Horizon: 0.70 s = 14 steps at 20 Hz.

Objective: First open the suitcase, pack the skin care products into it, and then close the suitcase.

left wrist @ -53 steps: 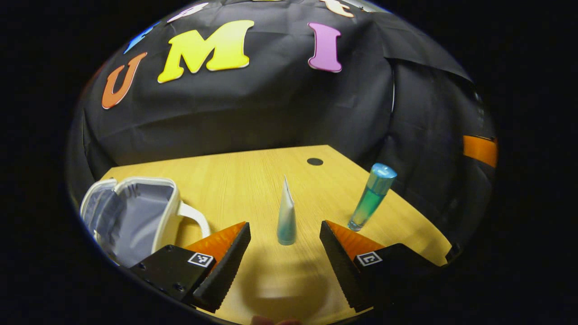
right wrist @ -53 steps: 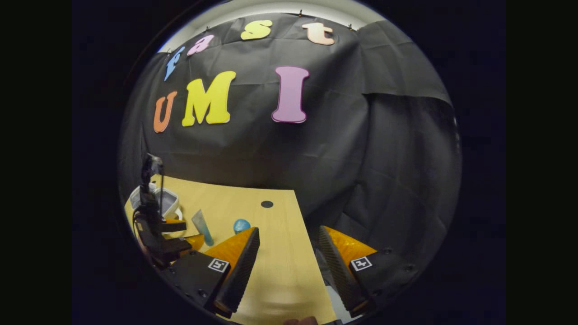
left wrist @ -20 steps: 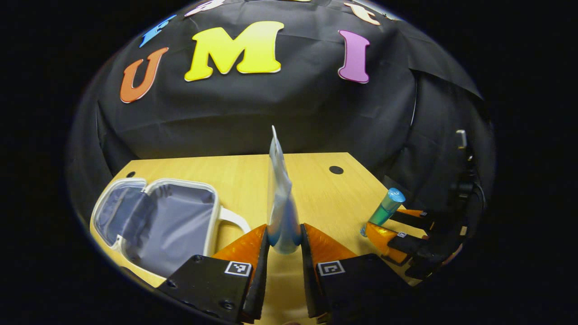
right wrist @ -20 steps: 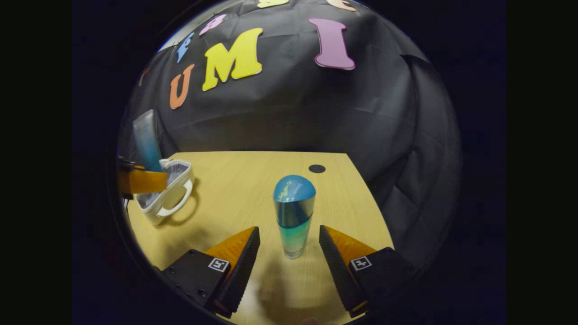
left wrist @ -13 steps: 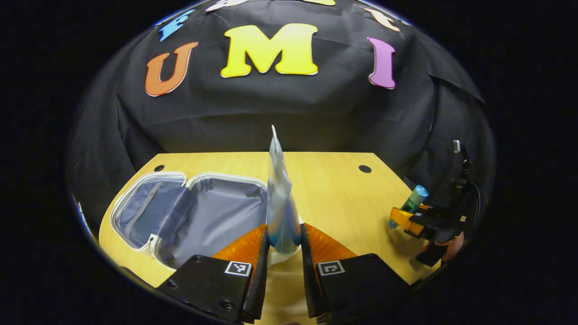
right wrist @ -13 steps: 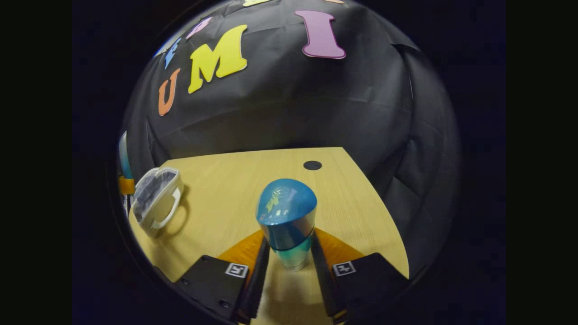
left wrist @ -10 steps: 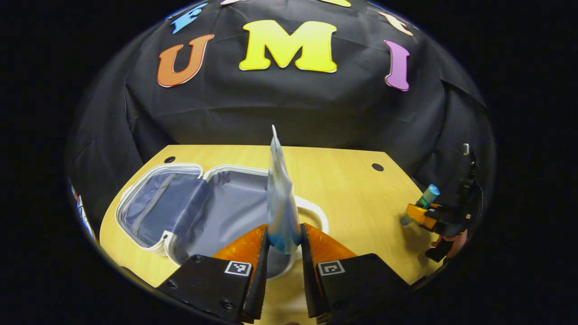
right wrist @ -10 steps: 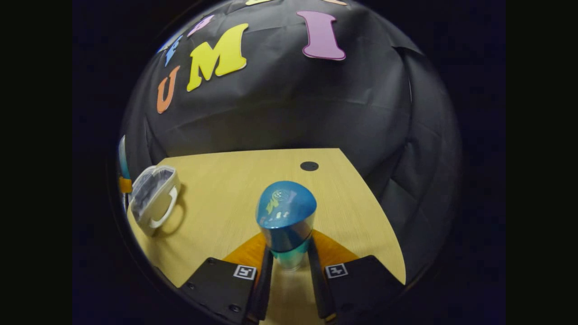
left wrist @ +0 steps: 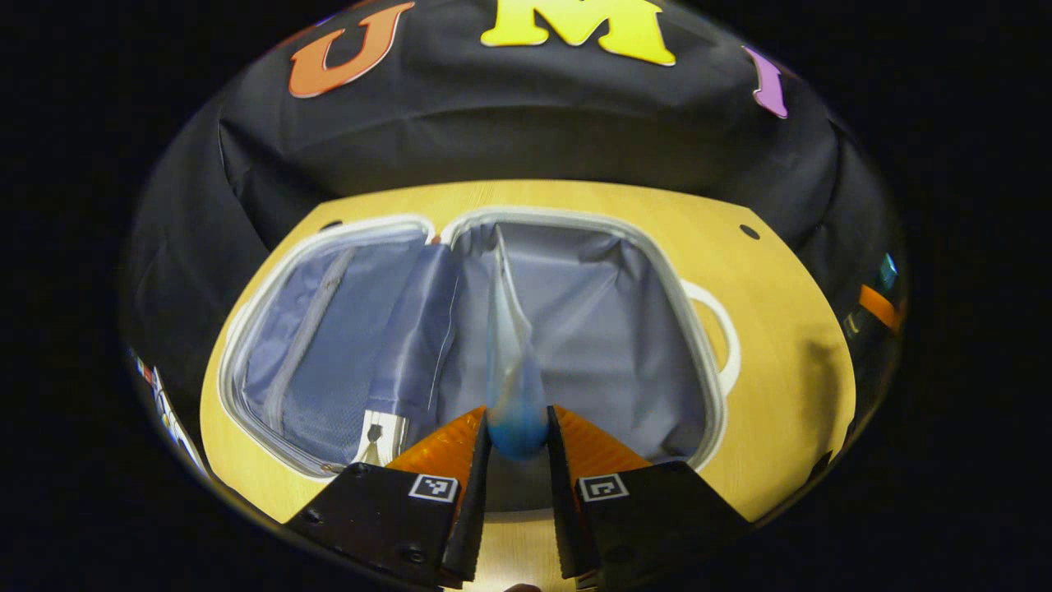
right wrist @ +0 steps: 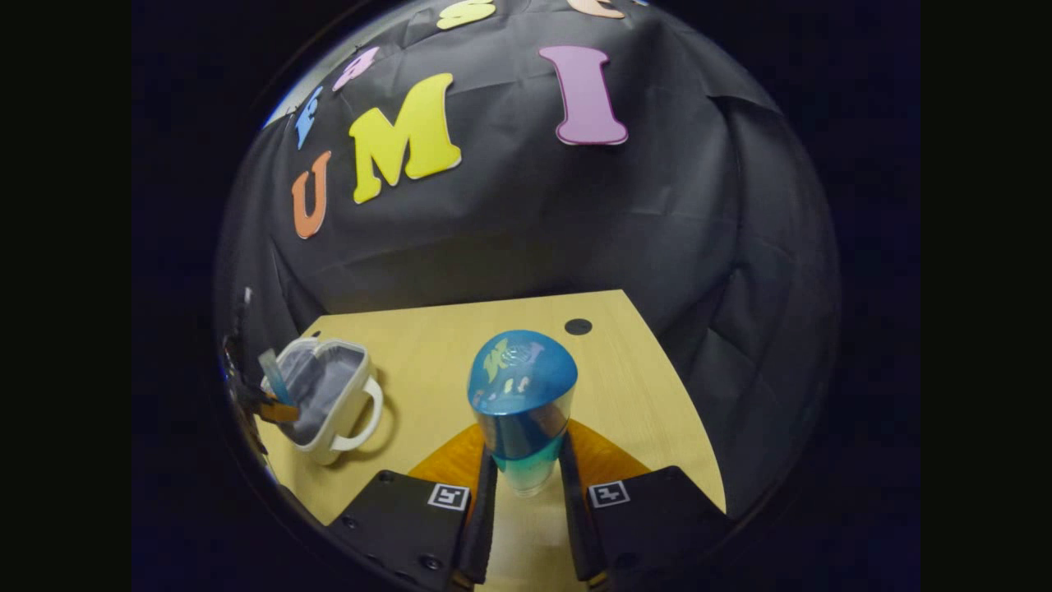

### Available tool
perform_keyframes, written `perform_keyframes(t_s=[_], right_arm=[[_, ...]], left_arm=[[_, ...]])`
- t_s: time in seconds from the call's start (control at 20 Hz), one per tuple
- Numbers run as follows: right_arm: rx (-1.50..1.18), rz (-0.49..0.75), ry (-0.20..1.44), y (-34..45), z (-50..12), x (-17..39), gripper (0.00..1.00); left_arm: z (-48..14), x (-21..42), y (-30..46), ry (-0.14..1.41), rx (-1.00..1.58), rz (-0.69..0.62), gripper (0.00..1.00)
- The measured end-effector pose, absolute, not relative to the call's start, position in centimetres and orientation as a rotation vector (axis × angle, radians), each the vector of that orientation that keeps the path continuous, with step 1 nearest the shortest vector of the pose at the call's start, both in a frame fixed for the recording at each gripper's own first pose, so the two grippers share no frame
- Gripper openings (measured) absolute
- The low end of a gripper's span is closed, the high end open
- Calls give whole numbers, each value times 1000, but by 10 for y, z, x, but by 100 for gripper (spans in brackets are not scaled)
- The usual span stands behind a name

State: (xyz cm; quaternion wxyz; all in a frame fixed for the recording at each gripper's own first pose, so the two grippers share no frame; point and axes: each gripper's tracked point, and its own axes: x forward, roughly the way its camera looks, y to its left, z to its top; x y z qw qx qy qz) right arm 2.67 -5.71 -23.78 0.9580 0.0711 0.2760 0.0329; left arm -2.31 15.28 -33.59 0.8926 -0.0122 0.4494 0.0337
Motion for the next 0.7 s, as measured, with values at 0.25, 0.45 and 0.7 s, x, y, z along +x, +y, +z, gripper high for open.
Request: perform_keyframes(t_s=[0.25,0.45,0.7], right_arm=[[252,61,564,-45,-210,12,36],[248,96,538,-38,-193,14,35],[261,99,547,-41,-195,14,35]], left_arm=[[-361,-29,162,1120,-62,132,39],[-367,-25,165,1213,-76,158,39],[-371,-27,174,1272,-122,235,39]])
